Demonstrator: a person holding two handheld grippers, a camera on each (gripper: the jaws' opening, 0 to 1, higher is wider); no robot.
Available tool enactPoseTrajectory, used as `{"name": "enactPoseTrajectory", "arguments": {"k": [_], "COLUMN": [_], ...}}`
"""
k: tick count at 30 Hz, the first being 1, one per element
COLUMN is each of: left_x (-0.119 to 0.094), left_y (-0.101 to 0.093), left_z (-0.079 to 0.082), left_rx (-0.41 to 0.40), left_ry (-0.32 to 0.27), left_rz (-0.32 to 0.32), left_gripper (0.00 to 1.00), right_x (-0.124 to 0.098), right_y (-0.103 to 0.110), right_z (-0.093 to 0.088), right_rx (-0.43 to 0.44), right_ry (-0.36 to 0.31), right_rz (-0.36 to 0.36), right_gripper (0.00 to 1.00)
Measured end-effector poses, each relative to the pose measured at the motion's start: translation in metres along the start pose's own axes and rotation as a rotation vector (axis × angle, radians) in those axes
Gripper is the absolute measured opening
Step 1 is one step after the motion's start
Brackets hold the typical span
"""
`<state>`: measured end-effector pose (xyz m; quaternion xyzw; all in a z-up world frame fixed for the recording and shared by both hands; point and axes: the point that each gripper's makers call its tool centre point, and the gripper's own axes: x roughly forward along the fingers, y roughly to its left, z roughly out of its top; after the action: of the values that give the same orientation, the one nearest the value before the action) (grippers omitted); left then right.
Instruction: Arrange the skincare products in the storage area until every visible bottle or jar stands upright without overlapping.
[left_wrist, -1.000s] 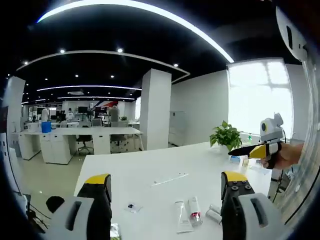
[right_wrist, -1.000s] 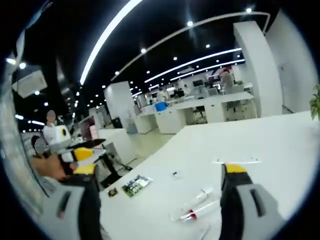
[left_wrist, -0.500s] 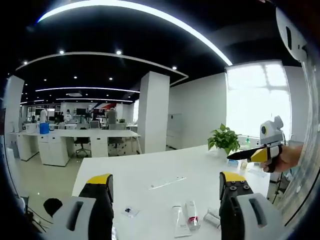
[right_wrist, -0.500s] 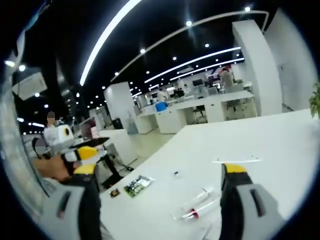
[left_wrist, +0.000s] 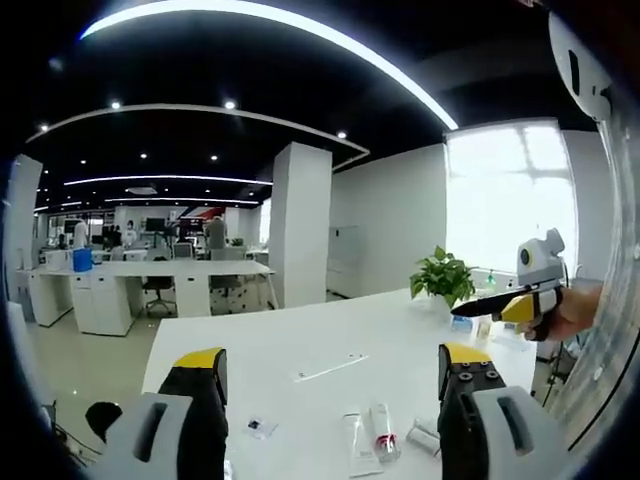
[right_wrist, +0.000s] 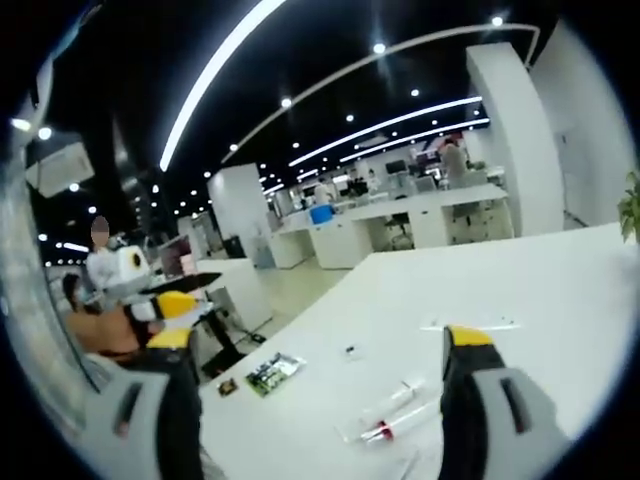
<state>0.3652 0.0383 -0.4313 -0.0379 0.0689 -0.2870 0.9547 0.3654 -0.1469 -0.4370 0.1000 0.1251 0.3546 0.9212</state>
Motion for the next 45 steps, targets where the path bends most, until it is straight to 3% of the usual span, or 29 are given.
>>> {"name": "enactPoseTrajectory", "arguments": {"k": [12, 30, 35, 36, 40, 45], "left_x": [-0.002, 0.024, 0.026, 0.026, 0.025, 0.027], "left_y": [-0.007, -0.023, -0.018, -0.017, -0.020, -0.028], "left_z": [-0.007, -0.006, -0.022, -0.031, -0.050, -0.067], "left_rx": [0.020, 0.047, 0.020, 0.008, -0.011, -0.002], "left_ry": [0.032, 0.053, 0.076, 0.110, 0.142, 0.184], "left_rz": [-0.029, -0.104, -0.083, -0.073, -0.066, -0.080], "left_gripper": [0.90, 0.87, 0.87, 0.87, 0.87, 0.87], "right_x": [-0.006, -0.030, -0.035, -0.036, -0.036, -0.035], "right_y": [-0.005, -0.026, -0.048, -0.048, -0.047, -0.041], "right_z": [0.008, 0.005, -0.010, -0.013, -0.032, -0.042], "right_rx": [-0.027, -0.035, -0.029, -0.022, -0.030, -0.036], "right_ry": [-0.009, -0.027, -0.002, 0.000, 0.057, 0.080], "right_rz": [-0.021, -0.112, -0.177, -0.179, -0.186, -0.177], "right_gripper": [0.99, 0.99, 0.99, 0.99, 0.99, 0.99]}}
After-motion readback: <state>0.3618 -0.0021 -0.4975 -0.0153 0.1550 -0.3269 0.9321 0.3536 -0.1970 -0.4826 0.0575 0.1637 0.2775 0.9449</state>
